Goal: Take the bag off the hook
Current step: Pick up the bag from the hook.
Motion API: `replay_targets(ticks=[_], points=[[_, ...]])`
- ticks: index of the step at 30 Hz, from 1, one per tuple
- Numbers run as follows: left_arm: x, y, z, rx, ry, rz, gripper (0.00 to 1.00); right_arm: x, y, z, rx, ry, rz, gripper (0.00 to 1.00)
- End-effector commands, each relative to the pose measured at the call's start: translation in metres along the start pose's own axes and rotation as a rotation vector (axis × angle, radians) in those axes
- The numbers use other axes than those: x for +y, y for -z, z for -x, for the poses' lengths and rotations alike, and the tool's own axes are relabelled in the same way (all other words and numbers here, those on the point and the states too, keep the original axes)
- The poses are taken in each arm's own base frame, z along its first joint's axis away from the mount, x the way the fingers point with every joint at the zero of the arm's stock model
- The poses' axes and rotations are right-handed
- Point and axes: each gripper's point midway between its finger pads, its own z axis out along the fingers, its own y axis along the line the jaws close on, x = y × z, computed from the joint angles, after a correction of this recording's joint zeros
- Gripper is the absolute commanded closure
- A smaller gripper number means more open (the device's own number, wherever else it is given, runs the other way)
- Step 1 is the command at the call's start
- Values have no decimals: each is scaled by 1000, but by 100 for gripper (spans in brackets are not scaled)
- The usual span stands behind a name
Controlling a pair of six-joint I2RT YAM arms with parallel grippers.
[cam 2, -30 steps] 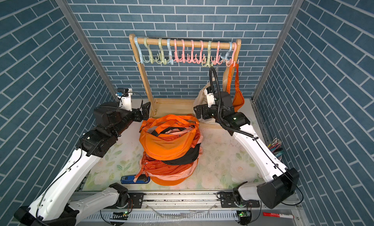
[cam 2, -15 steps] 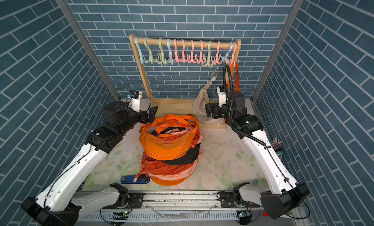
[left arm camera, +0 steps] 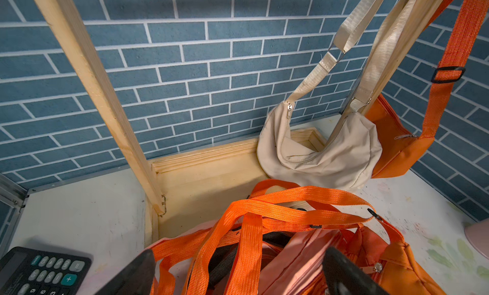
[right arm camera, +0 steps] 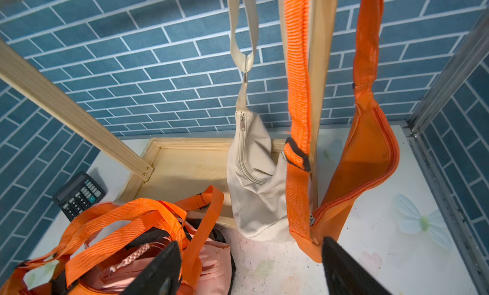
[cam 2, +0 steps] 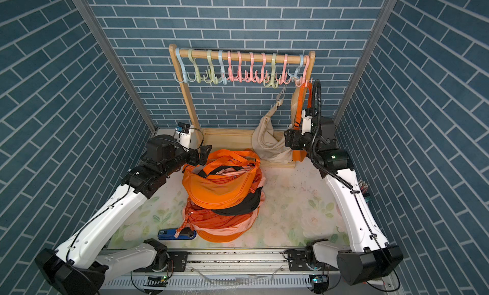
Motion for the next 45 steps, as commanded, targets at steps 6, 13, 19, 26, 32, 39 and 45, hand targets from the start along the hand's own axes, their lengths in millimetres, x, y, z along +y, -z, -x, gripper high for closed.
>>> replay_targets(ticks=[6,13,19,26,32,39,45], points=[[-6,-12,-10,35,18,-39,1,-17,-24,17,-3,-147,78,34],[-5,-12,-11,40,10,-32,1,-17,-41,33,7,-162,112,36],[-5,-14,-13,47,7,-35,1,-19,-50,41,6,-156,110,36],[-5,-14,-13,49,6,-37,1,-9,-36,56,-8,-132,138,51],[-6,-13,-12,44,8,-40,1,-1,-12,54,-22,-108,134,48],[-7,-13,-12,45,11,-50,1,43,-6,47,-3,-22,186,43],[-6,-12,-12,43,9,-45,1,69,-36,44,10,-12,223,38]])
